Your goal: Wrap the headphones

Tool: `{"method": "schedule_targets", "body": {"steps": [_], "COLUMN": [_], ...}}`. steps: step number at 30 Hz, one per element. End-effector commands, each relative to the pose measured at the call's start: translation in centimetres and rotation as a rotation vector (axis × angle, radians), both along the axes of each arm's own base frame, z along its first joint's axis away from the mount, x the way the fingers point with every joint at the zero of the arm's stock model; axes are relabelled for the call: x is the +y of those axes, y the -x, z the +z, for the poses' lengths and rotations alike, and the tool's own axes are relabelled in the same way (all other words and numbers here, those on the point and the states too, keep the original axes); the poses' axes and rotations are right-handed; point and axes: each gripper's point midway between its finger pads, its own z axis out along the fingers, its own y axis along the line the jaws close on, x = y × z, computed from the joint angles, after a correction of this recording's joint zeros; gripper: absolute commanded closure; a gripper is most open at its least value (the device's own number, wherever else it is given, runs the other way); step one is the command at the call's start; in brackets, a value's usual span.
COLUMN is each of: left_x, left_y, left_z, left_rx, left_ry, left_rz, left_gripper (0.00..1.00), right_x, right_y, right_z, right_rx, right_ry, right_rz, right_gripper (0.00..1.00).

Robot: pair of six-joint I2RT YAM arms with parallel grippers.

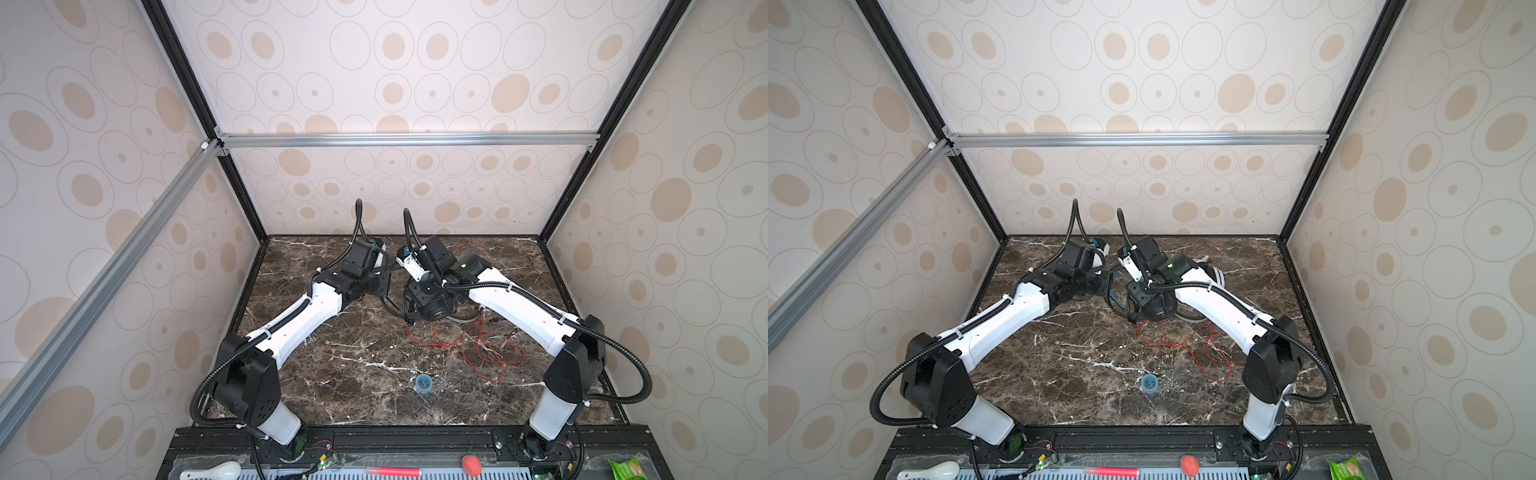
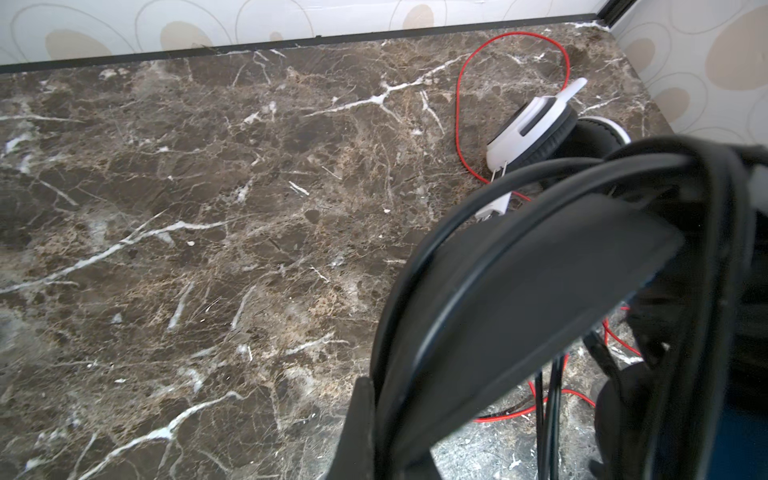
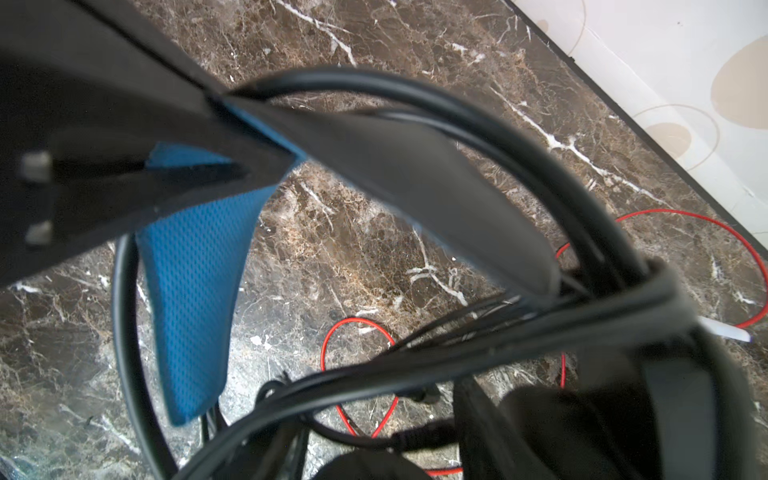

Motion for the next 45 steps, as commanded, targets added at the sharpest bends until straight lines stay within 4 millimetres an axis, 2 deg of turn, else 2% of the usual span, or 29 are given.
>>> {"method": "schedule_targets", "body": {"steps": [1,10,31,45], "left_x": [2.0,2.8,2.8,3.1], "left_y": [-1.5,-1.9,-2.1,-2.3], "left_z": [1.8,1.3,1.2,0.7], "left_rx": [-0.030,-0.014,0.006,0.024], "left_ry": [0.023,0.018,0.033,0.018], "left_rz": [0.077,0.088,0.075,0.086], "left_gripper": [1.00,1.00,1.00,1.00], "right_x": [-2.1,-1.9,-0.9,-2.1], "right_y": [0.0,-0.8,-3.2,-2.1], "right_z": [0.9,1.6,2.1,2.4], "right_rx": [-0.026,-0.055,-0.097,-0.110], "right_ry": [0.037,0.044,0.072,0.082], "right_rz": [-0.050,-0.055,-0.073,-0.074], "right_gripper": [0.41,0.36,0.24,0.21]}}
